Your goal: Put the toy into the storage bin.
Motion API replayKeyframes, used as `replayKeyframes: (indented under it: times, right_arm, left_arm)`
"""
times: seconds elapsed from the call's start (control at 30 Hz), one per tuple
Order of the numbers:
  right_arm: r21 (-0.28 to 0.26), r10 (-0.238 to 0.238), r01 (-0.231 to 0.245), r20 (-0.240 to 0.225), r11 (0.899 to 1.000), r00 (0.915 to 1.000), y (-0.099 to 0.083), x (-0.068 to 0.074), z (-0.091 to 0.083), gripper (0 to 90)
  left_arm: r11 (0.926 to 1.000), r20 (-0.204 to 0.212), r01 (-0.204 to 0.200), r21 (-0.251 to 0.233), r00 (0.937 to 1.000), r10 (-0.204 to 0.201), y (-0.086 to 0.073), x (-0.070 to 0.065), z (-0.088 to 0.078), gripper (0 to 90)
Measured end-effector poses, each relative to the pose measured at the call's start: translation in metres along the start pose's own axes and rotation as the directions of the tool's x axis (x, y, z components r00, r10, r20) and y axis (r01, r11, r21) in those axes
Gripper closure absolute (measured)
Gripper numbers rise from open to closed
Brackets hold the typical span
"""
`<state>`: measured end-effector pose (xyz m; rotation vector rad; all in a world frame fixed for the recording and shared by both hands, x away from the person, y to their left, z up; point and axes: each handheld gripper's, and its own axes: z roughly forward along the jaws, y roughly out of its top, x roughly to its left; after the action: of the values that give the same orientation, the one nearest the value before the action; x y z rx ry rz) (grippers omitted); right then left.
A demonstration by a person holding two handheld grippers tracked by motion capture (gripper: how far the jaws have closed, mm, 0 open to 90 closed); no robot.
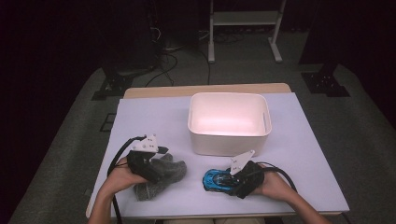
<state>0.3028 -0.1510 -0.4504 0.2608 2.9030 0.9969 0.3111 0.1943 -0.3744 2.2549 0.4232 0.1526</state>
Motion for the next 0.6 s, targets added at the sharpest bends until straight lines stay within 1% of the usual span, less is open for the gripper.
replayKeyframes:
  times: [0.17,0.4,0.43,0.5,0.53,0.6]
  right_arm:
    - [-0.001,0.000,0.000,-0.012,1.000,0.9999,0.0000,-0.0016,-0.0012,25.2]
    - [-0.001,0.002,-0.002,-0.022,1.000,0.9998,-0.0009,-0.0026,-0.0034,25.3]
    - [-0.001,0.004,-0.004,-0.029,1.000,0.9996,-0.0009,-0.0027,-0.0033,25.3]
    - [-0.004,0.002,-0.002,-0.025,1.000,0.9997,-0.0006,-0.0019,-0.0034,25.3]
    - [-0.004,0.005,-0.005,-0.035,1.000,0.9994,-0.0004,-0.0018,-0.0035,25.3]
    - [-0.008,0.002,-0.002,-0.031,1.000,0.9995,0.0002,-0.0009,-0.0042,25.3]
  left_arm:
    - [0.9999,-0.002,0.007,-0.007,1.0000,-0.007,-0.0008,0.0009,-0.0015,11.1]
    - [1.0000,-0.004,0.005,-0.009,1.0000,-0.005,-0.0014,0.0020,-0.0028,11.0]
    - [0.9999,-0.004,0.005,-0.010,1.0000,-0.005,-0.0015,0.0019,-0.0031,11.1]
    - [0.9999,-0.006,0.006,-0.011,1.0000,-0.006,-0.0015,0.0020,-0.0037,11.1]
    - [0.9999,-0.007,0.006,-0.011,1.0000,-0.006,-0.0015,0.0020,-0.0041,11.0]
    - [0.9999,-0.008,0.004,-0.013,1.0000,-0.004,-0.0015,0.0022,-0.0044,11.1]
